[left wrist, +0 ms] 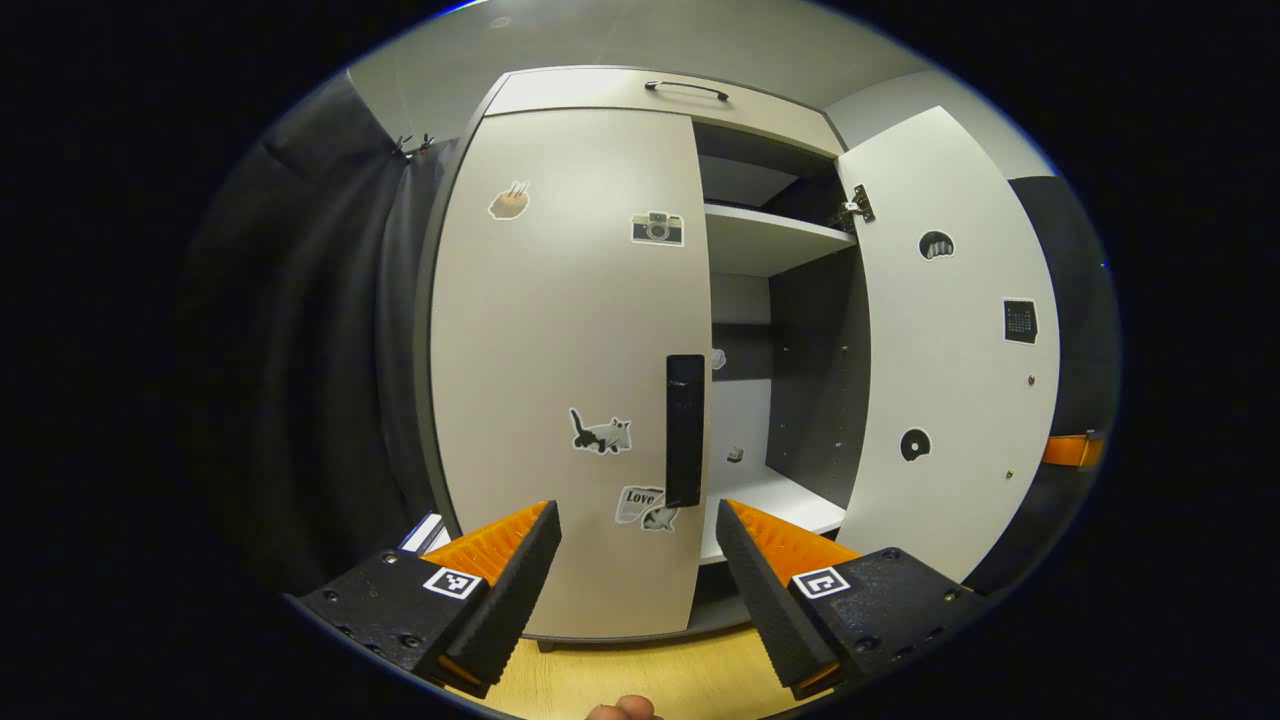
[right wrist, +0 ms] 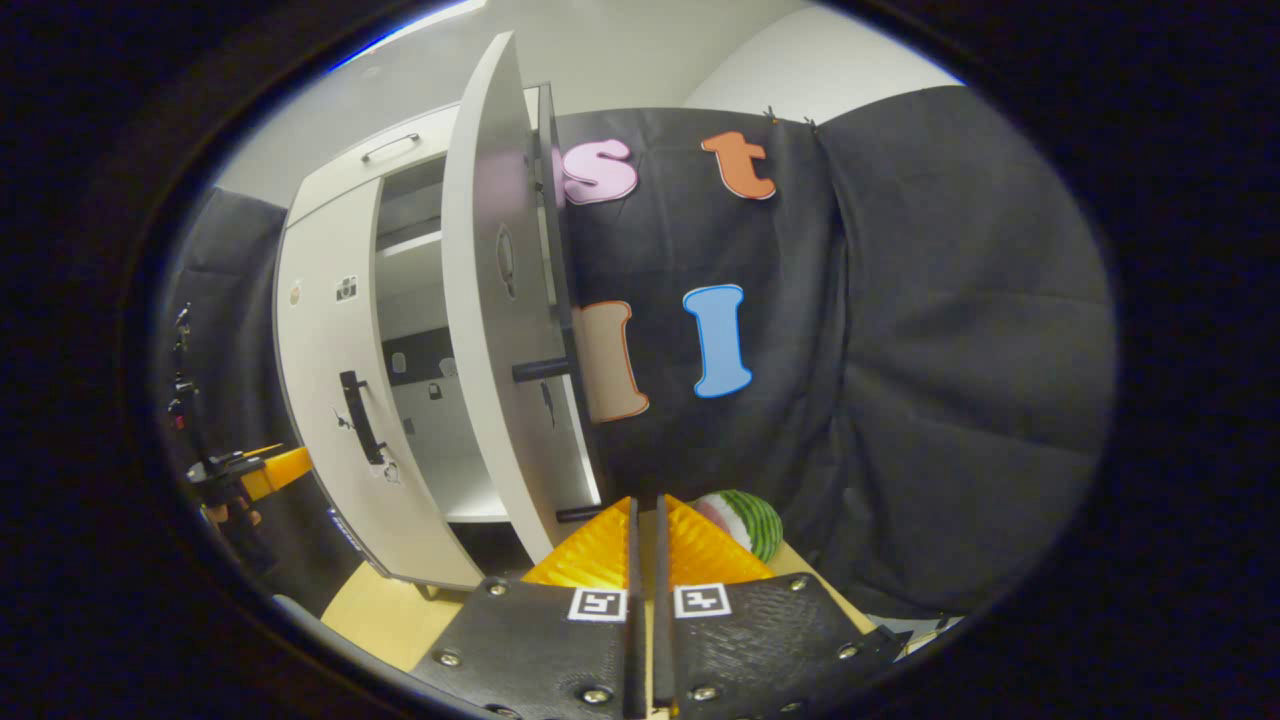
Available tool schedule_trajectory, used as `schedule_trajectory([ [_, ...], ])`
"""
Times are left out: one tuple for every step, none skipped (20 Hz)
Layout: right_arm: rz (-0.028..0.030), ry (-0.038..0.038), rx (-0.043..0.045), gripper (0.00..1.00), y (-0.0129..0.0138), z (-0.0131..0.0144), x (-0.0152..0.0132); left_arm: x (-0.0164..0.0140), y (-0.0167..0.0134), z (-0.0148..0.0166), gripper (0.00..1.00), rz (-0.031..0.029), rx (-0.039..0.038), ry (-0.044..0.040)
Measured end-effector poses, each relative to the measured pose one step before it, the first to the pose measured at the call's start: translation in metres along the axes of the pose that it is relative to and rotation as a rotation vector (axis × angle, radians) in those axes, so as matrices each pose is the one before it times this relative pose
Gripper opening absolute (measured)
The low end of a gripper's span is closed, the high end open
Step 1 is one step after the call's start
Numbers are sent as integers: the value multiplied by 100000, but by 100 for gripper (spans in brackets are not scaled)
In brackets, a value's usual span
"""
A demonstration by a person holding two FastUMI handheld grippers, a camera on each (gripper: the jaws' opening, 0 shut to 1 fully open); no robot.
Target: Open the right door of the double-door shoe cabinet with the right hand, and open the left door with the left hand.
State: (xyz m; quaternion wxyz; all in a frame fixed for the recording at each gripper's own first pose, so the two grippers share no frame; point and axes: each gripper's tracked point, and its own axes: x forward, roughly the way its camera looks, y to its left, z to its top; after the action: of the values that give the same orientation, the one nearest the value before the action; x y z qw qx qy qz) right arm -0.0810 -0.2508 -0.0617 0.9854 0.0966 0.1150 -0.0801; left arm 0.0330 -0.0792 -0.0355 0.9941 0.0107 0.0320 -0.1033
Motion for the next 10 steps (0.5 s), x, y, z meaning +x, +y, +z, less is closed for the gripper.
schedule_trajectory([
  [-1127,235,951,6,-417,-226,-355,925,10,250,97,174,332,-896],
  [-686,353,857,11,-489,-393,-106,471,-245,353,97,2,332,-1021],
  [-304,704,861,30,-107,-516,-529,816,-44,277,97,61,181,-1310],
  [-19,605,317,49,-37,-390,-286,923,-178,374,97,123,226,-1260],
  [-1103,-91,-720,68,-384,-358,-560,844,-214,89,97,-181,261,-726],
  [-1325,-348,-1471,87,-299,-236,-326,685,-289,130,97,-277,111,-630],
  [-1971,156,-2106,93,-403,-405,-301,748,-323,61,97,-494,160,-725],
  [-2581,686,-2395,92,-584,-418,-371,905,-304,92,97,-473,294,-679],
  [-2042,521,-1650,93,-343,-353,-220,818,-241,75,97,-164,361,-623],
  [-1891,669,-1271,93,-483,-364,-254,750,-171,-58,97,281,324,-97],
])
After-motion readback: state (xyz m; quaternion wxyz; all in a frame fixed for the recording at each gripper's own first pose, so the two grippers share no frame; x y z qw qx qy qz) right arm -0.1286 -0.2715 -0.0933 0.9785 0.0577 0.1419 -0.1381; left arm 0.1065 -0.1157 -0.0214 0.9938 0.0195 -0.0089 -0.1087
